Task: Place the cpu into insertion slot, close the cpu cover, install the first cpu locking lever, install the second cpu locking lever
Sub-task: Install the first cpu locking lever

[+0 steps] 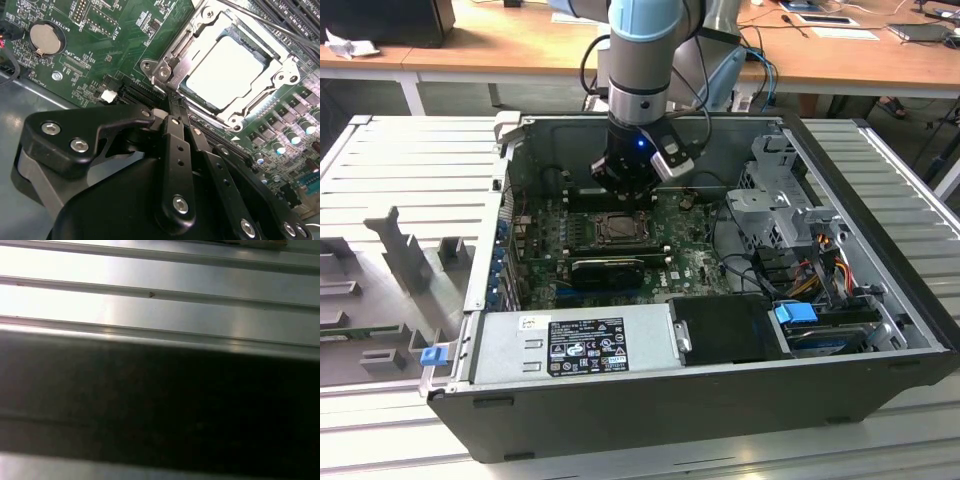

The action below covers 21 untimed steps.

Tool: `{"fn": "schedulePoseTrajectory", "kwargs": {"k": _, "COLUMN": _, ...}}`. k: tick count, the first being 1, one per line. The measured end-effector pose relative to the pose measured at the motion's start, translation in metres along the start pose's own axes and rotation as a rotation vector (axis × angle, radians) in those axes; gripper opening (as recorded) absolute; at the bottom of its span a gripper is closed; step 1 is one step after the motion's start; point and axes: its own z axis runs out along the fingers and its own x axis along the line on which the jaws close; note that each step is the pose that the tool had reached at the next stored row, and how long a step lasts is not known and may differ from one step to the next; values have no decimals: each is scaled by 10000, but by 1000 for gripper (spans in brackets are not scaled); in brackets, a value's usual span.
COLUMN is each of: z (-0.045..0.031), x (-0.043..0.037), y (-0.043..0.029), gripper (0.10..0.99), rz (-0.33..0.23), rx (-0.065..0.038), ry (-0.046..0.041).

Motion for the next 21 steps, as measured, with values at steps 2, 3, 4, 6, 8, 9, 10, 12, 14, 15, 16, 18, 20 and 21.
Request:
{"fn": "schedulePoseTrajectory", "kwargs": {"k": 2, "z": 12, "x": 1, "y": -4, "gripper": 106, "rz": 1, "rx": 1, "ry": 2}}
{"fn": "schedulePoseTrajectory", "kwargs": {"k": 3, "z": 16, "x": 1, "y": -6, "gripper": 106, "rz": 2, "rx": 7, "ry": 6}}
{"fn": "schedulePoseTrajectory", "kwargs": {"k": 4, "z": 20, "x": 1, "y": -8, "gripper": 106, "rz": 1, "rx": 8, "ry": 7}}
{"fn": "schedulePoseTrajectory", "kwargs": {"k": 6, "z": 22, "x": 1, "y": -9, "gripper": 106, "rz": -1, "rx": -55, "ry": 2}}
{"fn": "schedulePoseTrajectory", "kwargs": {"k": 8, "z": 25, "x": 1, "y": -7, "gripper": 106, "rz": 2, "rx": -98, "ry": -7}}
{"fn": "schedulePoseTrajectory", "kwargs": {"k": 9, "z": 25, "x": 0, "y": -7, "gripper": 106, "rz": 1, "rx": -99, "ry": -6}}
{"fn": "schedulePoseTrajectory", "kwargs": {"k": 10, "z": 23, "x": 0, "y": -7, "gripper": 106, "rz": 0, "rx": -101, "ry": -7}}
{"fn": "schedulePoseTrajectory", "kwargs": {"k": 12, "z": -10, "x": -2, "y": -3, "gripper": 106, "rz": 0, "rx": -109, "ry": -14}}
{"fn": "schedulePoseTrajectory", "kwargs": {"k": 14, "z": -53, "x": 0, "y": -2, "gripper": 106, "rz": 0, "rx": -99, "ry": -7}}
{"fn": "schedulePoseTrajectory", "kwargs": {"k": 15, "z": -72, "x": -1, "y": -1, "gripper": 106, "rz": 0, "rx": -100, "ry": -8}}
{"fn": "schedulePoseTrajectory", "kwargs": {"k": 16, "z": -85, "x": 0, "y": 0, "gripper": 106, "rz": 0, "rx": -96, "ry": -5}}
{"fn": "schedulePoseTrajectory", "kwargs": {"k": 18, "z": -88, "x": 0, "y": -10, "gripper": 106, "rz": -1, "rx": -95, "ry": -6}}
{"fn": "schedulePoseTrajectory", "kwargs": {"k": 20, "z": -88, "x": 2, "y": -24, "gripper": 106, "rz": 0, "rx": -94, "ry": -6}}
{"fn": "schedulePoseTrajectory", "kwargs": {"k": 21, "z": -89, "x": 2, "y": -27, "gripper": 106, "rz": -1, "rx": -94, "ry": -6}}
